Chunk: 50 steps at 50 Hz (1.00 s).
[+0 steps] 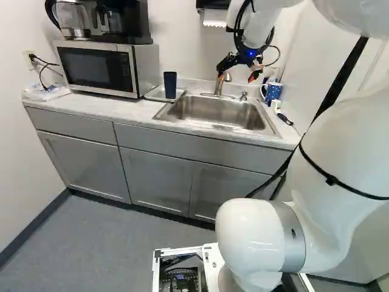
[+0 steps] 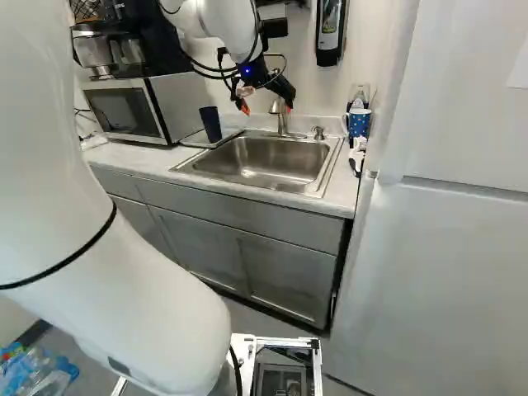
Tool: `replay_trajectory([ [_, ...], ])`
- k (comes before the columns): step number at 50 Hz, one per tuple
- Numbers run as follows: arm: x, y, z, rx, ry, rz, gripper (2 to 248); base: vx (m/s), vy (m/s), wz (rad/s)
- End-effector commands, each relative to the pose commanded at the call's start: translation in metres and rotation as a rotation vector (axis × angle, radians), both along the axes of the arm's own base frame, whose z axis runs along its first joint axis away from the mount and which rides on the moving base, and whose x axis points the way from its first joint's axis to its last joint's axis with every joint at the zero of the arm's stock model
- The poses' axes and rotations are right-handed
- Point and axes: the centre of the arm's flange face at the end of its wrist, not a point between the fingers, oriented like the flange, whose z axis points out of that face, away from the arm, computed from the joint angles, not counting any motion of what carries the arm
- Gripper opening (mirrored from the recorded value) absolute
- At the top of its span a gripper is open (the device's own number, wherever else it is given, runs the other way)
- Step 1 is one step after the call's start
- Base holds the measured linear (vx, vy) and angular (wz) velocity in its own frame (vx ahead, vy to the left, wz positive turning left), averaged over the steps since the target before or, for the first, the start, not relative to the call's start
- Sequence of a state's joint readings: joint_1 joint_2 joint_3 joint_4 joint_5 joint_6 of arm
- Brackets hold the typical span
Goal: Rinse the cup and place it in the tray
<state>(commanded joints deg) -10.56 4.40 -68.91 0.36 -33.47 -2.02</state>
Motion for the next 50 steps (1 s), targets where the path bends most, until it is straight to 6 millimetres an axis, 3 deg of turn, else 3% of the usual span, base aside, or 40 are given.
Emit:
replay_trajectory([
  [50, 0.0000, 0.0000, 0.0000, 0.000, 0.000, 0.000, 247, -0.006, 0.014, 0.005],
])
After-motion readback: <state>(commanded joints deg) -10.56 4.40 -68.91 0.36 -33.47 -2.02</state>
